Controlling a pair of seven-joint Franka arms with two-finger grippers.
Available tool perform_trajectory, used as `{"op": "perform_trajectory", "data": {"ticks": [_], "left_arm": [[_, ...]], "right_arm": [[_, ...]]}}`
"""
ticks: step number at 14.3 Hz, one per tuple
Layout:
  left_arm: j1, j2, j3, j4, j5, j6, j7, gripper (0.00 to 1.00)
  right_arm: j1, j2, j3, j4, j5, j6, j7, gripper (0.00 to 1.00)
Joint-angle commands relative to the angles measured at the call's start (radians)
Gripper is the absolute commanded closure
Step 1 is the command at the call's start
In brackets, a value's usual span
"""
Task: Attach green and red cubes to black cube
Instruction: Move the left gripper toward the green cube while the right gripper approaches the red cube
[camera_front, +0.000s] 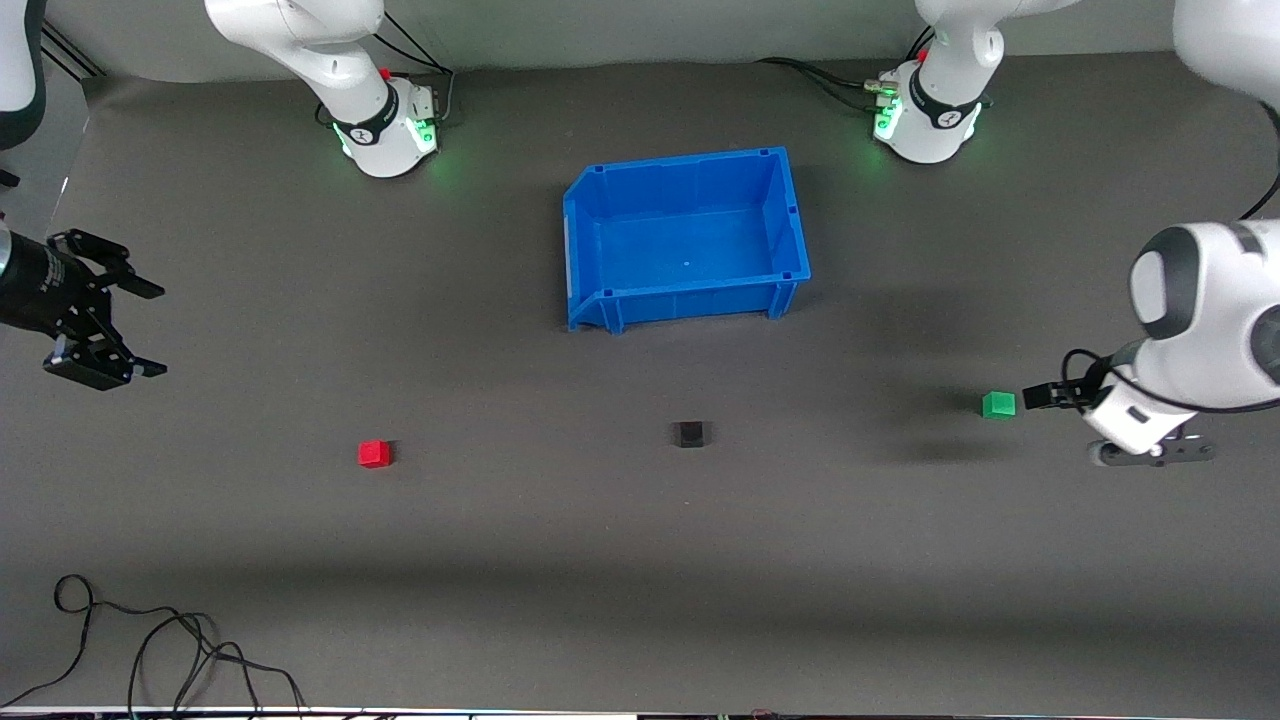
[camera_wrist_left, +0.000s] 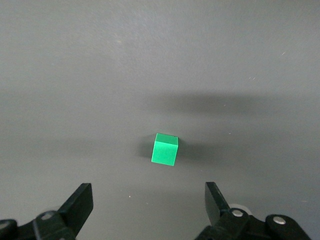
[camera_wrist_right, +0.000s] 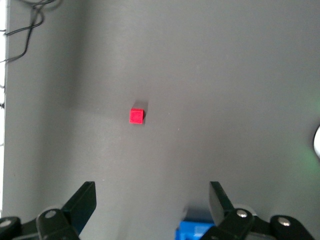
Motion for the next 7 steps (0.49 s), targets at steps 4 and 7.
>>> {"op": "perform_trajectory", "data": {"ticks": [4, 7], "left_arm": [[-0.009, 0.044, 0.004, -0.061, 0.032, 0.066, 0.114, 0.02], [-0.002, 0.054, 0.004, -0.127, 0.032, 0.169, 0.119, 0.07]], "right_arm": [[-0.021, 0.119, -0.002, 0.010, 0.095, 0.048, 0.064, 0.00], [-0.020, 0.128, -0.002, -0.107, 0.141, 0.207, 0.046, 0.00]]}}
